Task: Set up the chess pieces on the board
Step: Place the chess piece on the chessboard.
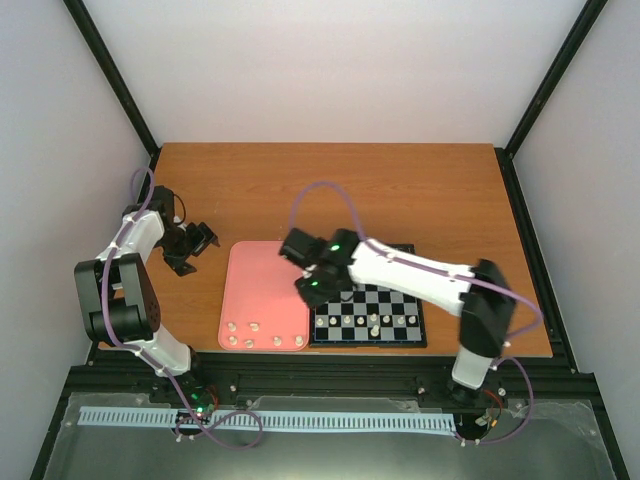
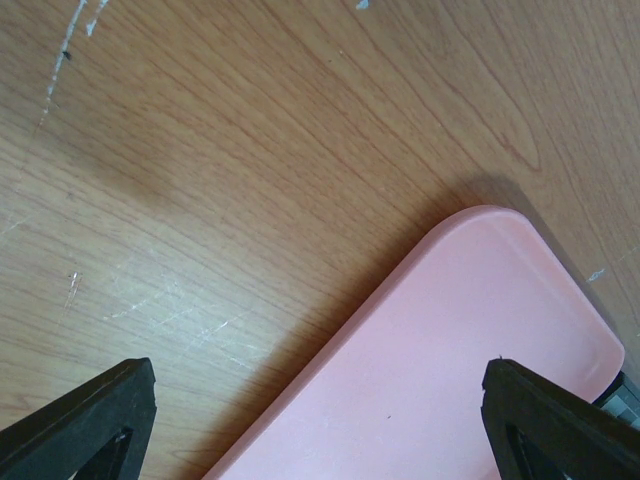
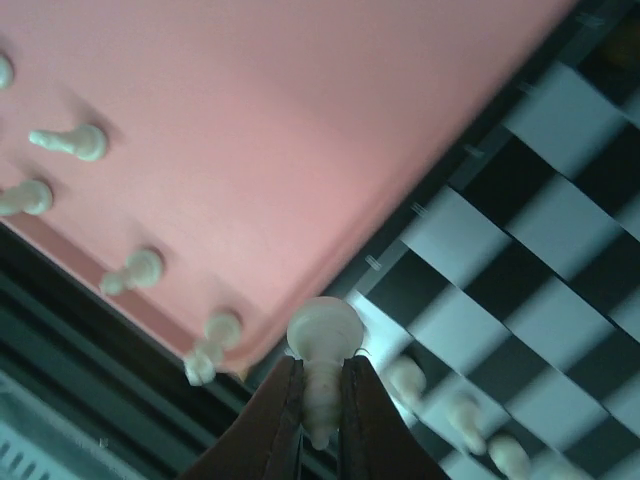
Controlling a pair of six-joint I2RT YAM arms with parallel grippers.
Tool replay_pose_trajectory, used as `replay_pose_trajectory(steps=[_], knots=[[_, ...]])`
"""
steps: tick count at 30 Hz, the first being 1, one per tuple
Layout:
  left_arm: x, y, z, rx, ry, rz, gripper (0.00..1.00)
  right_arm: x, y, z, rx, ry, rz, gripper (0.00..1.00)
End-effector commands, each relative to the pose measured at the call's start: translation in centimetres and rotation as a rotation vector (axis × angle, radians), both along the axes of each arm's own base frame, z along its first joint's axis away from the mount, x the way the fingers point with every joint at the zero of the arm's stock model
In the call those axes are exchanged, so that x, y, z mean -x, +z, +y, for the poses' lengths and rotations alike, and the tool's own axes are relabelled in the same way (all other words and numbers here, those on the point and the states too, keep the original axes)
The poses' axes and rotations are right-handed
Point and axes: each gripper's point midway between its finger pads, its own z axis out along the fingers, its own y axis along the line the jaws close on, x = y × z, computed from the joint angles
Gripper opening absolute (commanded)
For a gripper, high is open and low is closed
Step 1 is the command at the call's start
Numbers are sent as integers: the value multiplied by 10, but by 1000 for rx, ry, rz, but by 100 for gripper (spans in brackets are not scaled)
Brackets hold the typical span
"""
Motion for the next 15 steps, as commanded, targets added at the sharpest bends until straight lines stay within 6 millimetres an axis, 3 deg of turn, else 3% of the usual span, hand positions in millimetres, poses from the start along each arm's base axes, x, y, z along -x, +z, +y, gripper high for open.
replay_pose_trajectory(steps=[1, 3, 6, 10, 15], knots=[[-7, 14, 1, 7, 9, -42, 100, 7, 12, -69, 48, -165, 20, 3], [-7, 14, 0, 9, 9, -41, 100, 22, 10, -106, 77, -215, 56, 3], [-7, 14, 1, 9, 9, -41, 100, 40, 7, -142, 88, -286, 102, 3], [-8, 13, 1, 9, 9, -38, 100, 58, -1, -165, 107, -334, 144, 3], [-8, 9, 1, 13, 10, -28, 100, 69, -13, -179, 145, -360, 175, 3]])
